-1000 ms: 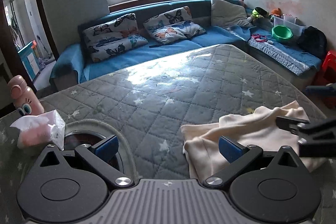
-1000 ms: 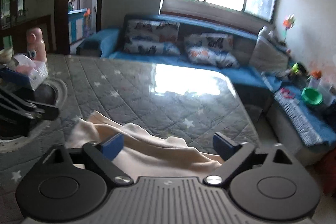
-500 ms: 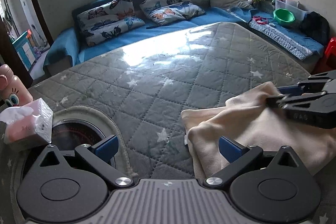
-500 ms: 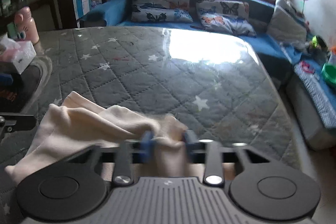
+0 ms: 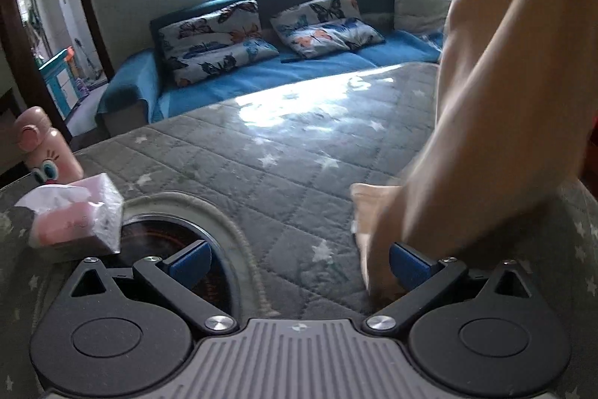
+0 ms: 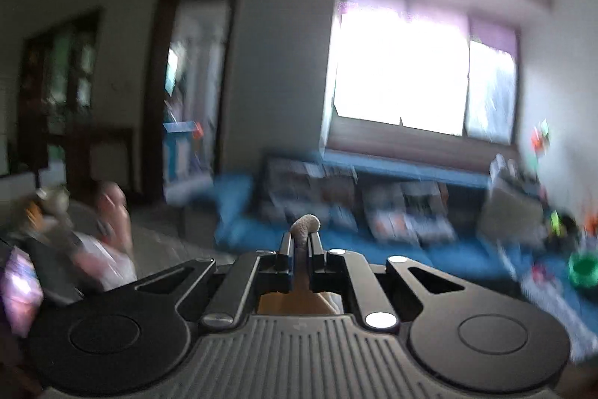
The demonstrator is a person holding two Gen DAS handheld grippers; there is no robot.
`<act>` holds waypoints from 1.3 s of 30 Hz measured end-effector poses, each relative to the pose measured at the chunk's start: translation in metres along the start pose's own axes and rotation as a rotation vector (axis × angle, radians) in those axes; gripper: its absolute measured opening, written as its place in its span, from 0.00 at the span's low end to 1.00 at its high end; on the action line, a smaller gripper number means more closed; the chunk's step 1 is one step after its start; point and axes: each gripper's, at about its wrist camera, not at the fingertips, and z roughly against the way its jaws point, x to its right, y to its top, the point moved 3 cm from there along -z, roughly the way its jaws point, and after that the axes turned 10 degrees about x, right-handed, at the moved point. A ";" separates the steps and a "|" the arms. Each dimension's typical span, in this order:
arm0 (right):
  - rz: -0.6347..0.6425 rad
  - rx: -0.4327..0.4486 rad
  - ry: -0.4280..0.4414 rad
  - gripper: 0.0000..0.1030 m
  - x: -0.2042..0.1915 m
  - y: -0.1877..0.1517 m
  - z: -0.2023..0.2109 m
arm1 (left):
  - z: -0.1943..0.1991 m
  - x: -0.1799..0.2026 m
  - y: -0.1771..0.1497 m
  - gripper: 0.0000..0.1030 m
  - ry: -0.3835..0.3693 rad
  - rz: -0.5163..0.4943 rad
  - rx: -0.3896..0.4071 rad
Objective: Fold clothes
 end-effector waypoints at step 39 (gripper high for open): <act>-0.258 -0.495 -0.191 0.78 -0.084 -0.170 0.117 | 0.105 0.011 -0.107 1.00 -0.013 0.091 -0.071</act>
